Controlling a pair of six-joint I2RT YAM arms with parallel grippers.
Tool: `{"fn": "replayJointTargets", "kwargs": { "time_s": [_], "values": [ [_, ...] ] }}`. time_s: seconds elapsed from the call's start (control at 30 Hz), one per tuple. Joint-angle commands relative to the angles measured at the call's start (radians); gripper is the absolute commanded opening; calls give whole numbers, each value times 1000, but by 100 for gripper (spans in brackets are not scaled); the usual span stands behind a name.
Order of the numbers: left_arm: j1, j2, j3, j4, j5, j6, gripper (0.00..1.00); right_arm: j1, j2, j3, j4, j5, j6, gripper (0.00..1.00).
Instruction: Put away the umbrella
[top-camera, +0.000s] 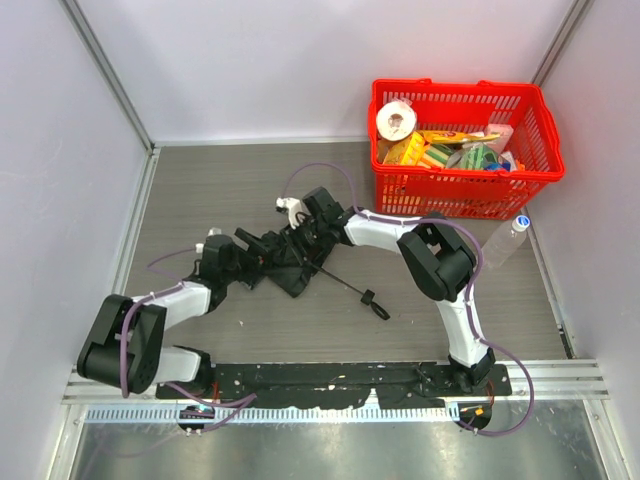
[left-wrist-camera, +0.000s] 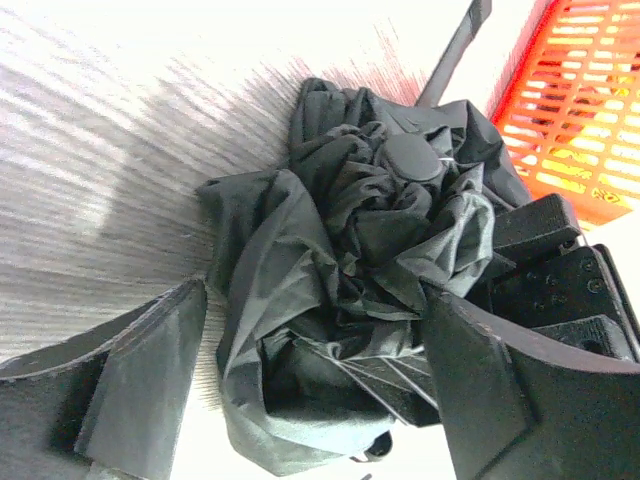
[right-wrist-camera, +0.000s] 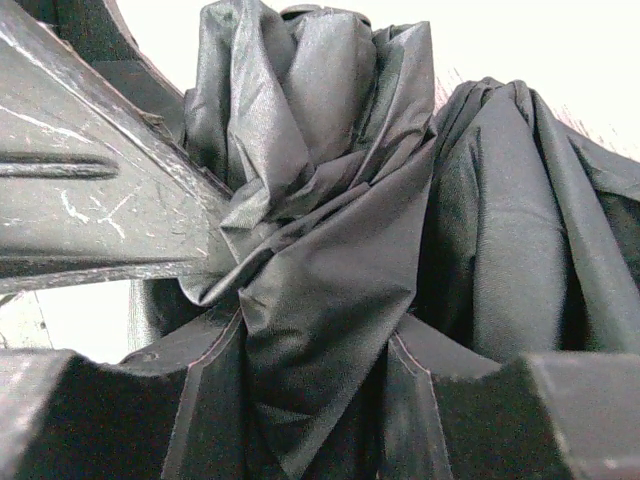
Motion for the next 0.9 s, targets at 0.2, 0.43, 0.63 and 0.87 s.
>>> {"fn": "replayJointTargets", "kwargs": {
  "time_s": [0.2,0.43,0.63,0.87],
  "values": [
    [-9,-151,-90,181,-133,-39,100,54,60,-37,-167,-19,-17,1],
    [-13,-11,0,127,-107,-54,100,52,51,-26,-172,-14,-23,1],
    [-47,110,113,20,-163,18,91,74,44,-8,-189,-3,-101,1],
    [-49,145,152,-89,-161,80,31,95,3,-51,-138,29,-153,1]
  ]
}}
